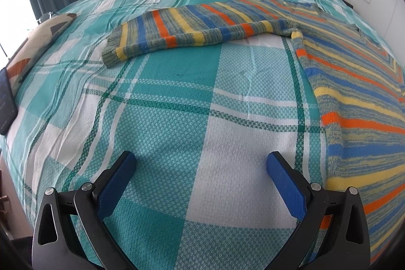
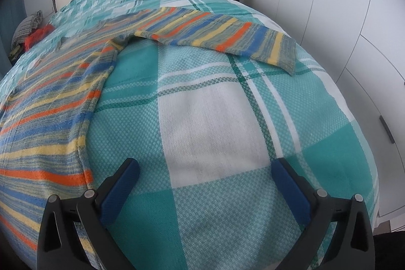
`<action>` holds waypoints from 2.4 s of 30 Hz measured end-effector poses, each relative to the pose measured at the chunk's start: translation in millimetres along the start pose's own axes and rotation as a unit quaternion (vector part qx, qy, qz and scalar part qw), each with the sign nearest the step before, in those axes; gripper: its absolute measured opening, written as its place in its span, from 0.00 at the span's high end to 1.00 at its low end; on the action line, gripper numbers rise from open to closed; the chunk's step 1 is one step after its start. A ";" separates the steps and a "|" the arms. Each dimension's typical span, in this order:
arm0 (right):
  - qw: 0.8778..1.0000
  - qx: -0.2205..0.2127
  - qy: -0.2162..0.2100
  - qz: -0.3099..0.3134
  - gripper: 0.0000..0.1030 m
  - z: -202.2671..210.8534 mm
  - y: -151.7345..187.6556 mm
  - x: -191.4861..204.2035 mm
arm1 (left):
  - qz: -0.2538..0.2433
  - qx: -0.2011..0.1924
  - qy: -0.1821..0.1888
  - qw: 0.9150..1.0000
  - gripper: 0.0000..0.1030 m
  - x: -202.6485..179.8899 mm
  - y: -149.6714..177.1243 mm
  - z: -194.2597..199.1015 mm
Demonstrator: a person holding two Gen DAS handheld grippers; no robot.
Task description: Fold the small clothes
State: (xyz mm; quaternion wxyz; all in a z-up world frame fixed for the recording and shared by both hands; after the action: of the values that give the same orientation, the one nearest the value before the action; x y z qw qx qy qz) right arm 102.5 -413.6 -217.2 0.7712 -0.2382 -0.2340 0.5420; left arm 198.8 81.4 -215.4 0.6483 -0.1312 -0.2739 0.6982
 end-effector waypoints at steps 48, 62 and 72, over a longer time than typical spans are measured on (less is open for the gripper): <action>0.998 0.013 0.043 0.032 0.00 -2.8 -0.8 5.0 | -0.003 -0.011 -0.013 1.000 0.00 -2.4 2.9 1.8; 0.998 0.013 0.044 0.033 0.00 -2.6 -0.9 5.1 | -0.003 -0.011 -0.014 1.000 0.00 -3.4 3.9 2.2; 0.998 0.013 0.044 0.033 0.00 -2.7 -1.0 5.2 | -0.003 -0.012 -0.014 1.000 0.00 -3.3 4.0 2.3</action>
State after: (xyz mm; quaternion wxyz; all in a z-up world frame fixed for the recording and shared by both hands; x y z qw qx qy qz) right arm 106.5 -409.3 -218.1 0.7657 -0.2593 -0.1842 0.5591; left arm 194.7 77.6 -216.3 0.6448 -0.1284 -0.2920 0.6946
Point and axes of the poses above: each gripper's, at about its wrist camera, not at the fingertips, and z roughly against the way its jaws point, x to its left, y to its underside, the point moved 7 cm from there along -z, roughly the way its jaws point, and after that the axes turned 10 degrees about -y, right-handed, at the moved point
